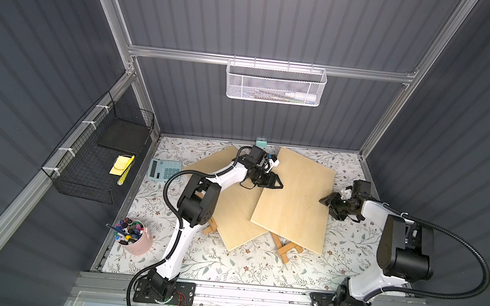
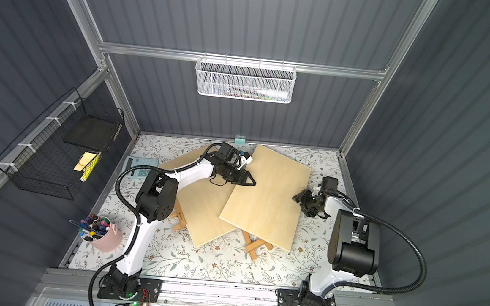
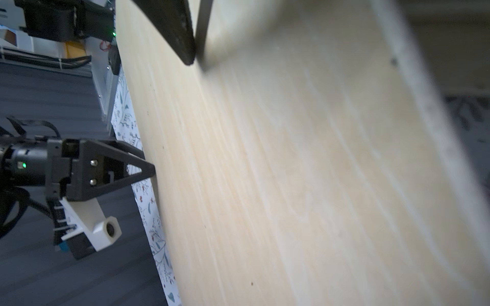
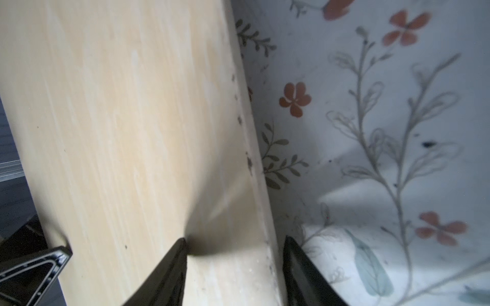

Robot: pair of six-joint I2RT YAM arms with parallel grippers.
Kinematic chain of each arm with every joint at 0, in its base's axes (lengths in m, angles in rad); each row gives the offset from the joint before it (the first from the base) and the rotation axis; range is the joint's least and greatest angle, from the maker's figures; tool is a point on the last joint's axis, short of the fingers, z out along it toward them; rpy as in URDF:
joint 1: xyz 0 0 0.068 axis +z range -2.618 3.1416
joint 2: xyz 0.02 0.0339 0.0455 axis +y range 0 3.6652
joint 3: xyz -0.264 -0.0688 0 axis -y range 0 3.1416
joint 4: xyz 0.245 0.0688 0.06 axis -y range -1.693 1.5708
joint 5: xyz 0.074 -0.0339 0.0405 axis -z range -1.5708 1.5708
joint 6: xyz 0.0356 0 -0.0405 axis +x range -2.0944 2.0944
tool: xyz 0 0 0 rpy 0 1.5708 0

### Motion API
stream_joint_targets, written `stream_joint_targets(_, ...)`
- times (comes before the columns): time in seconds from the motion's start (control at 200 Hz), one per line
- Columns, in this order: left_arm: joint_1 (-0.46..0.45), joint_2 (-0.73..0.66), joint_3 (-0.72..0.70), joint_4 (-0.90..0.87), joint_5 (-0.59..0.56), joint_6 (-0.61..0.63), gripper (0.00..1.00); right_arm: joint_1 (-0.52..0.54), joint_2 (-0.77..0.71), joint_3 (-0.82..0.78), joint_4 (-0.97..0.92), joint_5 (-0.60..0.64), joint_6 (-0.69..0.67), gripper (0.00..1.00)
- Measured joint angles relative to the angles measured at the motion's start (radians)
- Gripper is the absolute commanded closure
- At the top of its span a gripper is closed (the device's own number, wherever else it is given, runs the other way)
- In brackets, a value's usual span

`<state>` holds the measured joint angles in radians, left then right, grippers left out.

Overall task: Assemble the easel
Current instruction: Pick up the drawing board from the corner of the board.

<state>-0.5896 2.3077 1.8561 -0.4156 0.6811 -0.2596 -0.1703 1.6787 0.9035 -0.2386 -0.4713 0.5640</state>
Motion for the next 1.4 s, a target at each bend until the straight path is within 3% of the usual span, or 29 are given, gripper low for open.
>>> stream_joint_targets(0.17, -0.003, -0.067, -0.095, 0.008, 0.102, -0.032, 0.43, -0.001, 0.016, 0.0, 0.031, 0.003, -0.005, 0.46)
stream_joint_targets(0.34, -0.024, -0.108, -0.206, 0.074, 0.217, -0.148, 0.58, 0.001, 0.022, 0.0, 0.049, 0.027, -0.014, 0.47)
stream_joint_targets(0.475, -0.018, -0.119, -0.264, 0.171, 0.256, -0.251, 0.59, 0.001, 0.021, 0.0, 0.053, 0.034, -0.019, 0.47)
stream_joint_targets(0.755, -0.012, -0.167, -0.299, 0.316, 0.246, -0.352, 0.75, 0.018, 0.021, -0.008, 0.052, 0.034, -0.023, 0.48)
stream_joint_targets(0.96, -0.013, -0.218, -0.344, 0.339, 0.216, -0.401, 0.73, 0.033, 0.019, -0.016, 0.032, 0.031, -0.026, 0.48)
stream_joint_targets(1.041, -0.012, -0.221, -0.349, 0.341, 0.209, -0.402, 0.77, 0.034, 0.017, -0.016, 0.028, 0.031, -0.027, 0.48)
stream_joint_targets(1.071, -0.012, -0.221, -0.349, 0.338, 0.206, -0.401, 0.75, 0.034, 0.016, -0.017, 0.028, 0.031, -0.028, 0.49)
stream_joint_targets(1.166, -0.012, -0.223, -0.335, 0.291, 0.169, -0.39, 0.54, 0.034, 0.014, -0.017, 0.023, 0.032, -0.031, 0.49)
stream_joint_targets(1.256, -0.011, -0.232, -0.314, 0.23, 0.104, -0.379, 0.42, 0.036, 0.01, -0.02, 0.01, 0.027, -0.033, 0.49)
stream_joint_targets(1.401, -0.009, -0.271, -0.298, 0.16, 0.037, -0.364, 0.44, 0.046, 0.001, -0.023, -0.01, 0.023, -0.035, 0.49)
